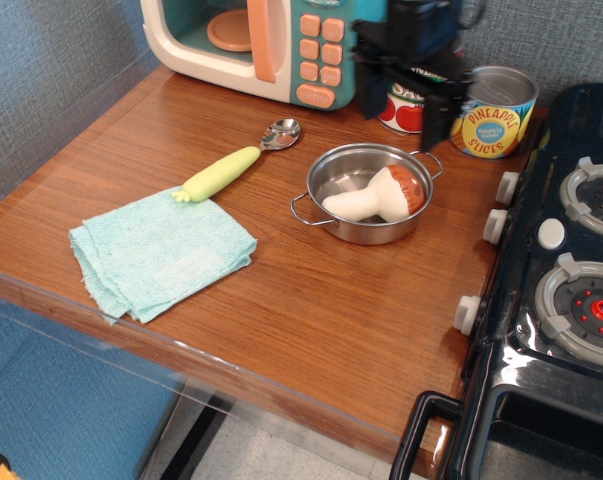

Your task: Move mushroom to table to the right of blue napkin.

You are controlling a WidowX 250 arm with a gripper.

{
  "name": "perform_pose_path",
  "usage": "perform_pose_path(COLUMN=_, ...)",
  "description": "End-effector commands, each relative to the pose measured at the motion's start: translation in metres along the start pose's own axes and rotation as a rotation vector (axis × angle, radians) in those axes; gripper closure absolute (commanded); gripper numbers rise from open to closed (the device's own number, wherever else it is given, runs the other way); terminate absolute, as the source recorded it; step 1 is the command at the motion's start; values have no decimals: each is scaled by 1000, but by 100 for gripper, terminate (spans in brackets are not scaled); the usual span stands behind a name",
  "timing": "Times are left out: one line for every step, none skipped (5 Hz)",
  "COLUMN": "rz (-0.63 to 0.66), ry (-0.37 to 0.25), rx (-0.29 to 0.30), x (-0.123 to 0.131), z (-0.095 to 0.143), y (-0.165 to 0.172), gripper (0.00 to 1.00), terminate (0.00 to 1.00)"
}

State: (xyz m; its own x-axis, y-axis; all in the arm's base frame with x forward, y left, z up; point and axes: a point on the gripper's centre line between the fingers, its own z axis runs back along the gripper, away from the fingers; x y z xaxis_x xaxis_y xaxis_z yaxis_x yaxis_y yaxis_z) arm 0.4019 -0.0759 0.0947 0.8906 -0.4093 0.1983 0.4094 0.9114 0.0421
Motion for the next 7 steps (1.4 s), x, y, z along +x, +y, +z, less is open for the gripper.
perform_pose_path(rz=-7, ry=95, rx=93, x=-5, z=-22, y=-1, gripper=0, terminate=0)
perform_pose_path(rz=-5, ry=149, rx=128, x=-10, z=-39, y=7, gripper=0, terminate=0)
perform_pose_path(rz=-18, ry=159, rx=122, x=-12, z=-47, y=9, gripper=100, terminate=0)
perform_pose_path(rz=-31, ry=158, rx=128, x=-11, z=-43, y=9, gripper=100, terminate=0)
perform_pose_path(rz=-1, ry=96, rx=118, x=-10, z=-19, y=18, gripper=100, terminate=0)
perform_pose_path(rz=15, ry=2, rx=91, x=-16, z=10, y=28, gripper=100, terminate=0)
perform_pose_path(rz=-49, ry=-3, rx=71, x=-34, z=18, y=11, gripper=100, terminate=0)
